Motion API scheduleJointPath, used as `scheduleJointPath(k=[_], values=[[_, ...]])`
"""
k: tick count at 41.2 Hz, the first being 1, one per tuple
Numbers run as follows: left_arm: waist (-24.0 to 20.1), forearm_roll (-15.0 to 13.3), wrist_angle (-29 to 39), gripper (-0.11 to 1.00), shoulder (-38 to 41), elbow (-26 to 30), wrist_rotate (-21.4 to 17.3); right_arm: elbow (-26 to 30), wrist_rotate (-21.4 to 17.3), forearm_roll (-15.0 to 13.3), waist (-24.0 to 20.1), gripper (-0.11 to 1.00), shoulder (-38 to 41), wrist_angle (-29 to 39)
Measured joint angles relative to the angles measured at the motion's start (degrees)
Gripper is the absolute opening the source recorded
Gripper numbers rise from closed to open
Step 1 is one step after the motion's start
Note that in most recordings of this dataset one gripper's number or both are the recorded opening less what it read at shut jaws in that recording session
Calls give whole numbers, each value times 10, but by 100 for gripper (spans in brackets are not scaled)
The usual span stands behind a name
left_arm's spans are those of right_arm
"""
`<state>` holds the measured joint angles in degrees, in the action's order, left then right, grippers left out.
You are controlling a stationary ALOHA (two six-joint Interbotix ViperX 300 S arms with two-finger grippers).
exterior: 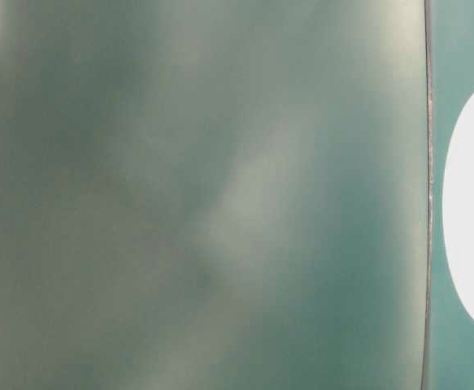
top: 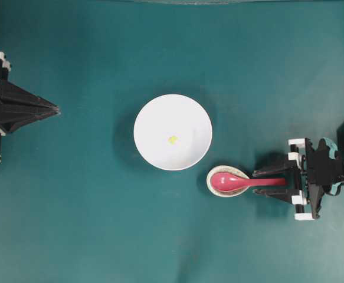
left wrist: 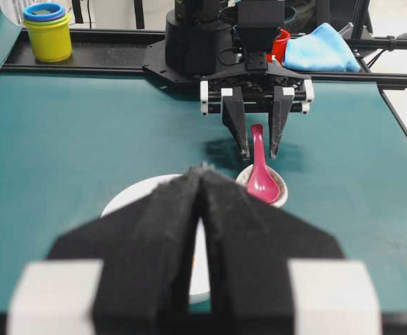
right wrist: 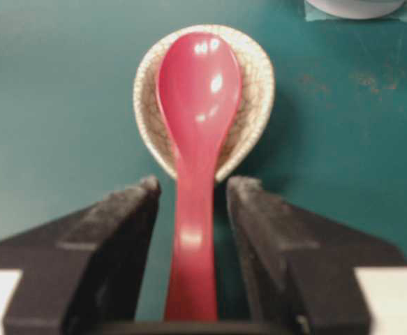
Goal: Scoop the yellow hexagonal prism block from the bowl with a spoon using the right arm.
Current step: 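Close the right gripper on the pink spoon handle and lift it, then carry the spoon left and lower its bowl into the white bowl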
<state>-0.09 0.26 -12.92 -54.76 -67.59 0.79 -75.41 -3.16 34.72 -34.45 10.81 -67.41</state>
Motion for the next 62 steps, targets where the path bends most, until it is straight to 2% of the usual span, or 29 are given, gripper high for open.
scheduleJointPath(k=[10, 20, 30, 40, 46, 52, 59, 62], values=[[0, 1, 1, 0, 0, 0, 0, 1, -1, 0, 0, 48, 0, -1], [0, 1, 1, 0, 1, 0, 0, 1, 0, 0, 0, 24, 0, -1], [0, 0, 0, 0, 14, 1, 0, 1, -2, 0, 0, 24, -12, 0], [0, 1, -7, 0, 23, 0, 0, -8, 13, 0, 5, 24, -91, 23], [0, 2, -14, 0, 20, 1, -6, -11, 44, 0, 18, 24, -144, 62], [0, 2, -20, 0, 18, 1, -6, -7, 96, 0, 43, 24, -200, 121], [0, 2, -21, 0, 12, 1, -12, 13, 153, 0, 91, 24, -266, 221], [0, 3, -18, 0, 11, 1, -15, 29, 177, 0, 122, 24, -296, 283]])
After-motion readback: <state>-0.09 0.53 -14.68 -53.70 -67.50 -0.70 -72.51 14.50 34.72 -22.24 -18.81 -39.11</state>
